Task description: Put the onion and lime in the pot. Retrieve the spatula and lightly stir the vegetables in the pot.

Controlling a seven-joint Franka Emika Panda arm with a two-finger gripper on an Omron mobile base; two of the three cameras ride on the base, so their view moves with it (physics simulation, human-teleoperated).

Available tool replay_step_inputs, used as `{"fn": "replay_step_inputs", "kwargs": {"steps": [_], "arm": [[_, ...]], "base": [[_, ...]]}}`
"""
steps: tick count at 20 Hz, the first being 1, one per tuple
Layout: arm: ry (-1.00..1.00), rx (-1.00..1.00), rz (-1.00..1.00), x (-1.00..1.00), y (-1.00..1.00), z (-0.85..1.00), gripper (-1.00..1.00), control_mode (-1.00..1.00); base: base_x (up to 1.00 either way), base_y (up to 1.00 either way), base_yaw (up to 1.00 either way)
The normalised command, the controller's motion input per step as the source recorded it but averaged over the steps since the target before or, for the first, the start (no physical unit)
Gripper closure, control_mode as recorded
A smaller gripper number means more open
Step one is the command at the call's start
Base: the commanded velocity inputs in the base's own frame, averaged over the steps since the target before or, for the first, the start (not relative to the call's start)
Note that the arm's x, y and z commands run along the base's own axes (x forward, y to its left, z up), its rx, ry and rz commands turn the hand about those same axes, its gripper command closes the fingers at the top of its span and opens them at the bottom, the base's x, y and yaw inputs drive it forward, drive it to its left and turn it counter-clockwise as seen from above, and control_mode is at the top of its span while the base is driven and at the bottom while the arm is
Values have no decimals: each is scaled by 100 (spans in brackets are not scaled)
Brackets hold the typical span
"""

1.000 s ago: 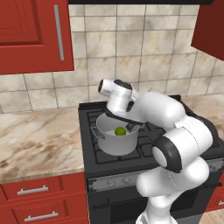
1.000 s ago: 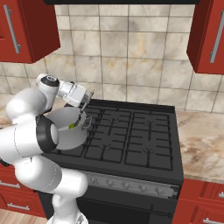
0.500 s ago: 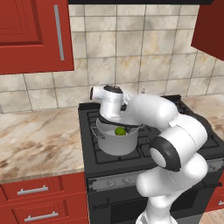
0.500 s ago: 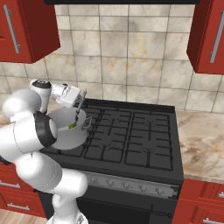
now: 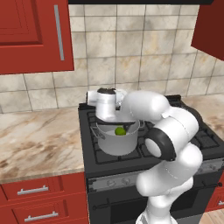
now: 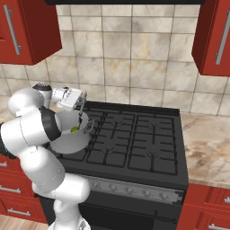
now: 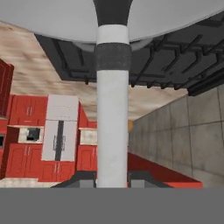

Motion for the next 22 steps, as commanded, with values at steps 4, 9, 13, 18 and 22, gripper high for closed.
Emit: {"fn": "replay_step_inputs", "kwargs": {"steps": [4,9,13,18,22], "arm": [[-4,-4,-1,8,3,0,100,-100],[0,-2,0,1,5,-35,100,-100],[0,0,0,0,0,-42,100,-100],[0,0,1,-26,2,-11,100,-100],[0,0,10,-45,24,0,100,-100]], "base": [[0,0,0],[0,0,0],[0,0,0],[0,0,0],[0,0,0]]}}
